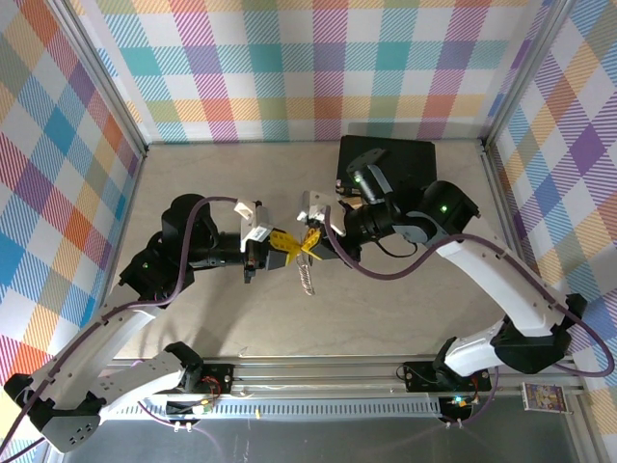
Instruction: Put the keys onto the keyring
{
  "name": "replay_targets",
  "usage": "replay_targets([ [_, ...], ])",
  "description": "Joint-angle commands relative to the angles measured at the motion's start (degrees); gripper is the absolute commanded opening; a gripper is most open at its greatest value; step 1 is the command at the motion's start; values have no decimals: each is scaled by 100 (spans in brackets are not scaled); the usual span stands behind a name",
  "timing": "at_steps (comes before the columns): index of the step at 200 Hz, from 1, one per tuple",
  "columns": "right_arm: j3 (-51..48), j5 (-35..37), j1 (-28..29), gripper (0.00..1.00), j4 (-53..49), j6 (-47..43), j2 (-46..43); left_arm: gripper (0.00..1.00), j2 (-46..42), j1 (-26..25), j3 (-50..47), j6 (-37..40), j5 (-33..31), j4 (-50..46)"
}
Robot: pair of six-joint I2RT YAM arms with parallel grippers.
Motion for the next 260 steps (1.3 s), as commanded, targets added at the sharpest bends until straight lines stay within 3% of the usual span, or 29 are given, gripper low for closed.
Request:
replay_targets([
  [1, 241, 40, 100, 0, -317, -299, 98, 10, 23, -75, 191, 164, -32, -179],
  [22, 240, 9, 119, 0, -342, -314, 116, 7, 59, -82, 192, 112, -6, -116],
  [39, 234, 24, 128, 0, -313, -282, 101, 0, 62, -95, 162, -3, 73, 90],
  [70, 52, 26, 128, 0, 24, -34, -123, 0, -48, -101, 26, -330, 198, 717],
  [101, -346, -77, 128, 12, 632, 343, -498, 0, -199, -103, -16, -730, 473, 1257],
  [181, -581, -241, 128, 10, 1332, 661, -867, 0, -183, -120, -295, -1541, 856, 2584],
  [201, -640, -190, 128, 4, 1406, 683, -888, 0, -193, -153, -446, -1672, 825, 2789],
  [209, -640, -140, 128, 0, 1403, 675, -878, 0, -197, -162, -474, -1683, 804, 2795],
  [239, -491, 149, 126, 0, 1129, 506, -804, 0, -297, -161, -403, -1068, 333, 1957],
  [260, -219, 378, 128, 0, 615, 233, -619, 18, -274, -160, -177, -381, -109, 963],
])
